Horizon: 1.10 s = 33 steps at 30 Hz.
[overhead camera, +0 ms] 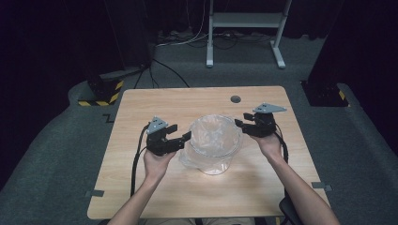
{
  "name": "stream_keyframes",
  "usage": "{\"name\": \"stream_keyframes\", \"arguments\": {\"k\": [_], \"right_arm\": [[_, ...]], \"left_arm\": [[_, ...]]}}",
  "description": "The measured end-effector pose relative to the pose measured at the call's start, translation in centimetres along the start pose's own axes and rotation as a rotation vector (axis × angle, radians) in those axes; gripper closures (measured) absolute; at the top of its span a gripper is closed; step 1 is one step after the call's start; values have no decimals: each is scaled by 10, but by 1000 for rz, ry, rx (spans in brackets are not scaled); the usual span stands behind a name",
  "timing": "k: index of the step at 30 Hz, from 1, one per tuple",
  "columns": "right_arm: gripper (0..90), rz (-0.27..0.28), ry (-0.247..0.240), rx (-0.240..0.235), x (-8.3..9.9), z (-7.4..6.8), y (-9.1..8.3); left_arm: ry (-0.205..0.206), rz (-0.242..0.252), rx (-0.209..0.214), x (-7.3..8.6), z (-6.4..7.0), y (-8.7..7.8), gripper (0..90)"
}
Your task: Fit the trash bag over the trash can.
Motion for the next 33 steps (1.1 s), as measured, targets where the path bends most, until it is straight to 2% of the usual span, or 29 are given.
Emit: {"name": "stream_keyframes", "arguments": {"k": [2, 3, 7, 8, 9, 11, 16, 20, 25, 29, 33], "right_arm": [[493, -17, -5, -15, -1, -1, 10], [495, -11, 23, -53, -3, 0, 15], [477, -13, 109, -130, -3, 10, 25], [479, -25, 113, -119, -2, 12, 27], [481, -50, 95, -88, 0, 14, 30], [480, -60, 102, -97, 1, 15, 32], [483, -35, 88, -86, -3, 11, 29], [473, -8, 86, -68, -3, 9, 20], [470, 17, 60, -67, -1, 2, 10], [463, 13, 47, -49, 5, 0, 6], [463, 13, 43, -43, 10, -2, 0]], "left_arm": [[-11, -1, -7, 3, -2, -2, 333], [-14, 0, -11, 4, -3, -3, 333], [-45, 8, -44, 10, -8, -7, 306], [-53, 8, -49, 12, -9, -9, 301], [-57, 5, -53, 14, -10, -9, 300], [-57, -1, -58, 17, -11, -10, 300], [-56, -27, -83, 25, -13, -7, 290], [-77, -52, -97, 33, -19, -1, 277], [-124, -87, -72, 37, -25, 13, 275], [-121, -109, -60, 35, -24, 24, 275], [-94, -170, -43, 38, -20, 38, 276]]}}
Point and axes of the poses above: each handheld gripper's, and its own axes: y roughly forward along the jaws, x roughly out of its underside, z roughly to its right, the point moved 3 cm from there along y, roughly forward along the jaws, and after that the axes turned 11 degrees about -z, right-handed, at the moved point
